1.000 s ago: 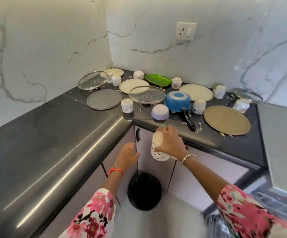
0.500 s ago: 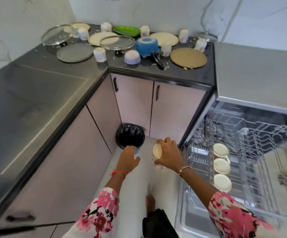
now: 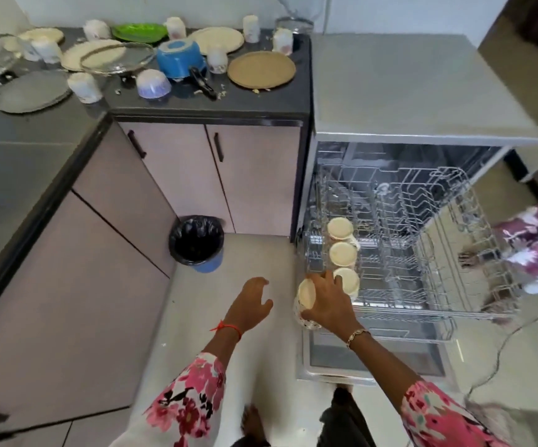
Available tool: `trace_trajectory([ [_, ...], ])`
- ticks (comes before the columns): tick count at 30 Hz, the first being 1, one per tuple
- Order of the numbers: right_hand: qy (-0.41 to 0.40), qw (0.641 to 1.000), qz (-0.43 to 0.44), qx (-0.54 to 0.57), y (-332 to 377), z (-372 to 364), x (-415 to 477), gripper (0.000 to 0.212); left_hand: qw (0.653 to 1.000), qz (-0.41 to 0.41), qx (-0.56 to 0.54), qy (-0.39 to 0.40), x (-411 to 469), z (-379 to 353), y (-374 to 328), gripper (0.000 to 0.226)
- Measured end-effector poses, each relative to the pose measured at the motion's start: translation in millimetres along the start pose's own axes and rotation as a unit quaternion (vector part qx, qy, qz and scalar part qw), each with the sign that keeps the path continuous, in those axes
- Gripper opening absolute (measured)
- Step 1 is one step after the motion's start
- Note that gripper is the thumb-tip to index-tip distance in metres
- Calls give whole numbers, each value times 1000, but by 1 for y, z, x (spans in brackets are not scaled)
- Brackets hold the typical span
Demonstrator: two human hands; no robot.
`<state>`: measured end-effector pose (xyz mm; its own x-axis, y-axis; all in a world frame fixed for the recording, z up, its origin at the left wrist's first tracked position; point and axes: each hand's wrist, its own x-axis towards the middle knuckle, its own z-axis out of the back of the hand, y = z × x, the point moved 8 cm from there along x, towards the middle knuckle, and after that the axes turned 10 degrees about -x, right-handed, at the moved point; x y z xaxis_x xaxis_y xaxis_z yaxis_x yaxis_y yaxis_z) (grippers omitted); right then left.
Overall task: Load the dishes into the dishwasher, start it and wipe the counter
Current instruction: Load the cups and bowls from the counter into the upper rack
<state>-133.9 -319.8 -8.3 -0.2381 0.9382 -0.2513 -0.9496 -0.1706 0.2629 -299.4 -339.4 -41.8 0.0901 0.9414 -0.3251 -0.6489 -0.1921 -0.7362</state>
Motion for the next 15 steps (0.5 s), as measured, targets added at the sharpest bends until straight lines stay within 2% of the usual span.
trace_trajectory([
  [7,-9,1000,10,-9,-103,42,31,81,999,10,-29,-7,66,-56,-72,50],
  [15,17,999,36,-11,-175,66,91,88,996,58,-54,-41,129,-84,-99,54],
])
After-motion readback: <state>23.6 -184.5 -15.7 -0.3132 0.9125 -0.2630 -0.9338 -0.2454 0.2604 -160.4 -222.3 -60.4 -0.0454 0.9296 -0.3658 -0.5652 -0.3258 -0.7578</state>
